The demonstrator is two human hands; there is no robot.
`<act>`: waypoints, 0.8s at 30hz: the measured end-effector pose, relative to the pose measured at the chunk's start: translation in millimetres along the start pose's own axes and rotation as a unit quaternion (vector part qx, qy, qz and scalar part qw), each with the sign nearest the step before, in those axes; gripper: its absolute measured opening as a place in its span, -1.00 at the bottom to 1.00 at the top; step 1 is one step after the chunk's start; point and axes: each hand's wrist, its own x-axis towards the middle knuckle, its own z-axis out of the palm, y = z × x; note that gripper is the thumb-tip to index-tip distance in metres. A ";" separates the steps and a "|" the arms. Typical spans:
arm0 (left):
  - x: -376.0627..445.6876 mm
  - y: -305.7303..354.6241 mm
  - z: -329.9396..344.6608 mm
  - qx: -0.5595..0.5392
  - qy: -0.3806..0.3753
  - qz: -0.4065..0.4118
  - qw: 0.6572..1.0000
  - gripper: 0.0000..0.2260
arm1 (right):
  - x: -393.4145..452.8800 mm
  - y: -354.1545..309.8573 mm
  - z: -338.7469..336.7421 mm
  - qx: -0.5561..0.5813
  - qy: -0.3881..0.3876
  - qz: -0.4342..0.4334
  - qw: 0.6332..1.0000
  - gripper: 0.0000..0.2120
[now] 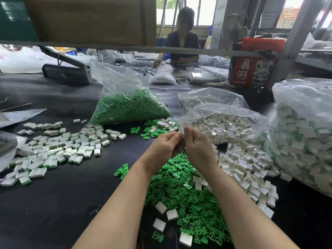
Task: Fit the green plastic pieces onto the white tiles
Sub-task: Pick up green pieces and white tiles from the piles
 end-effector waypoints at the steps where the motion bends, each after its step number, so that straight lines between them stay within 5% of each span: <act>1: 0.4 -0.4 -0.9 0.001 -0.001 0.001 1.000 -0.72 | 0.3 -0.3 -0.4 -0.003 -0.002 -0.001 1.000 -0.61; 17: 1.3 -2.9 -9.8 0.008 -0.046 -0.011 0.999 -0.77 | -0.9 1.1 -4.1 -0.037 -0.045 -0.038 0.998 -0.63; 24: 6.3 -2.6 -16.1 0.185 0.017 -0.013 0.983 -0.80 | 2.6 6.4 -12.3 -0.123 -0.039 -0.106 0.986 -0.64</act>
